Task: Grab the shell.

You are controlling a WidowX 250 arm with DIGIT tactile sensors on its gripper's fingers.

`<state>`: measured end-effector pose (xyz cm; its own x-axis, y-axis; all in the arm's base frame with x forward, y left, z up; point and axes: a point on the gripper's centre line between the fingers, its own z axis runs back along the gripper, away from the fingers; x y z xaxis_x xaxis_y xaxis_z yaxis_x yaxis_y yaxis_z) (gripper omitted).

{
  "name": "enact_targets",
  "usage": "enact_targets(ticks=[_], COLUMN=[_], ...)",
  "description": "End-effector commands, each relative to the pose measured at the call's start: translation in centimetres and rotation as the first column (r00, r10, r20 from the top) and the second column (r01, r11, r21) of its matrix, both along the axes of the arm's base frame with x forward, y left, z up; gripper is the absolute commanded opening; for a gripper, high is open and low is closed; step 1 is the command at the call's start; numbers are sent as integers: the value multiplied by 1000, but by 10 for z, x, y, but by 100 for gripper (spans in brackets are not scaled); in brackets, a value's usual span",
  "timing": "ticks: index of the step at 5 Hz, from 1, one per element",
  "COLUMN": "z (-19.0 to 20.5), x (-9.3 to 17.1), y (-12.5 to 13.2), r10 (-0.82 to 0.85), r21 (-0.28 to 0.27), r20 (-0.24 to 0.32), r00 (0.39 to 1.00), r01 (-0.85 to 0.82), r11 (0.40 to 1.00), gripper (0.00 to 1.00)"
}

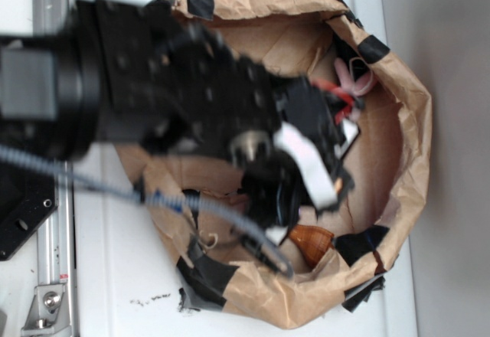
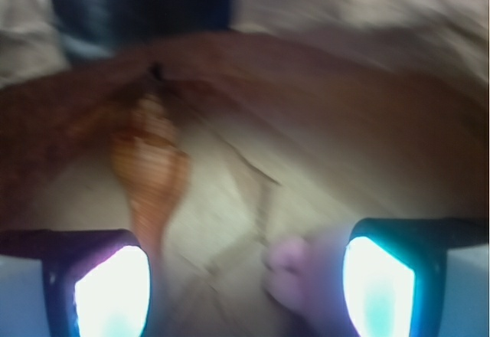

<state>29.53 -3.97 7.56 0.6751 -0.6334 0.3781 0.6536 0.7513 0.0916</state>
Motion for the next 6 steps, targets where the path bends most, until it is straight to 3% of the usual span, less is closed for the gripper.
enact_targets(ticks=[1, 2, 3, 4, 5, 6], z=[-12, -28, -37, -31, 2, 46], x=[-3, 5, 13, 13, 11, 7], y=[-60, -66, -65, -54, -26, 13], r10=[-112, -102, -47, 39, 227, 431], r21=[-3, 23, 22, 22, 85, 130], r20=[14, 28, 13, -3, 33, -2], r00=[994, 994, 999, 999, 973, 902], r01=[112, 101, 47, -39, -229, -427], r11=[994, 995, 999, 999, 970, 895], gripper=[100, 100, 0, 0, 0, 0])
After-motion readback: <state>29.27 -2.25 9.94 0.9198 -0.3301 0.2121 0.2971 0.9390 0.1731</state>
